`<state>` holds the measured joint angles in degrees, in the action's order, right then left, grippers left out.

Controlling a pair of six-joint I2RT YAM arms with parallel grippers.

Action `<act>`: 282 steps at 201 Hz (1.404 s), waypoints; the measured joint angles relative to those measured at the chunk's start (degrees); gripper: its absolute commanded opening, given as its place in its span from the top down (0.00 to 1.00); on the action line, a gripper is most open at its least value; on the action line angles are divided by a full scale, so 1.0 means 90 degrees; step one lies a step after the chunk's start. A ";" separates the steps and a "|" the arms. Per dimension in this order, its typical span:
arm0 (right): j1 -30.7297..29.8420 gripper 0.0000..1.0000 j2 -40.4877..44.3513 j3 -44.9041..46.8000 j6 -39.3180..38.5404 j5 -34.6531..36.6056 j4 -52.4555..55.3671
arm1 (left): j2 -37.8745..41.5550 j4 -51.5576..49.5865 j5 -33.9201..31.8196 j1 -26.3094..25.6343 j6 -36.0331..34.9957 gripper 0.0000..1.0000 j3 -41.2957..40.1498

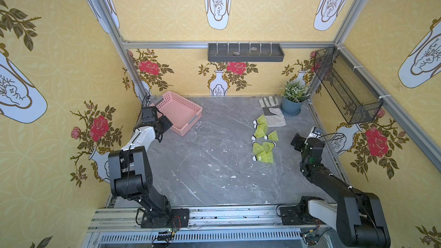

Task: Put the shuttlecocks into the storage box
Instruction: Move the storage box to the center of the board.

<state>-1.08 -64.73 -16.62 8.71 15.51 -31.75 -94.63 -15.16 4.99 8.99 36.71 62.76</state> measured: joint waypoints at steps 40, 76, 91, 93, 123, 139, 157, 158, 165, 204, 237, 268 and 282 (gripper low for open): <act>-0.0005 0.02 -0.0051 0.0000 -0.0015 -0.0012 0.0000 | -0.0393 -0.0066 0.0163 0.0010 -0.0075 0.33 0.0330; -0.0005 0.03 -0.0068 -0.0005 -0.0051 -0.0034 0.0000 | -0.0682 -0.0138 0.0291 0.0012 -0.0085 0.43 0.0563; -0.0007 0.03 -0.0061 -0.0007 -0.0051 -0.0063 0.0000 | -0.0799 -0.0177 0.0362 0.0010 -0.0102 0.50 0.0668; -0.0007 0.02 -0.0058 -0.0007 -0.0051 -0.0070 0.0000 | -0.0811 -0.0177 0.0367 0.0010 -0.0102 0.51 0.0680; -0.0034 0.02 -0.0053 -0.0012 -0.0095 -0.0148 0.0000 | -0.0918 -0.0226 0.0483 0.0010 -0.0126 0.64 0.0760; -0.0049 0.03 -0.0053 -0.0027 -0.0097 -0.0153 0.0002 | -0.0947 -0.0255 0.0520 0.0010 -0.0134 0.68 0.0782; -0.0090 0.02 -0.0046 -0.0039 -0.0126 -0.0155 0.0002 | -0.0986 -0.0323 0.0566 0.0010 -0.0189 0.69 0.0843; -0.0092 0.02 -0.0046 -0.0039 -0.0126 -0.0155 0.0002 | -0.0988 -0.0328 0.0566 0.0010 -0.0194 0.69 0.0843; -0.0109 0.02 -0.0046 -0.0039 -0.0131 -0.0155 0.0002 | -0.1013 -0.0350 0.0568 0.0010 -0.0199 0.71 0.0872; -0.0163 0.02 -0.0046 -0.0049 -0.0146 -0.0146 0.0002 | -0.1163 -0.0359 0.0765 0.0010 -0.0248 0.87 0.0979; -0.0172 0.02 -0.0046 -0.0049 -0.0146 -0.0146 0.0002 | -0.1081 -0.0437 0.0967 0.0010 -0.0427 0.93 0.0923; -0.0204 0.03 -0.0046 -0.0051 -0.0165 -0.0141 0.0005 | -0.0818 -0.0685 0.1192 -0.0087 -0.0580 0.94 0.0760; -0.0211 0.02 -0.0046 -0.0051 -0.0165 -0.0141 0.0005 | -0.0605 -0.0797 0.1219 -0.0192 -0.0712 0.94 0.0622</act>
<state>-2.98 -65.14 -17.08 7.22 14.24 -31.70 -100.07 -22.33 15.97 7.27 30.30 68.36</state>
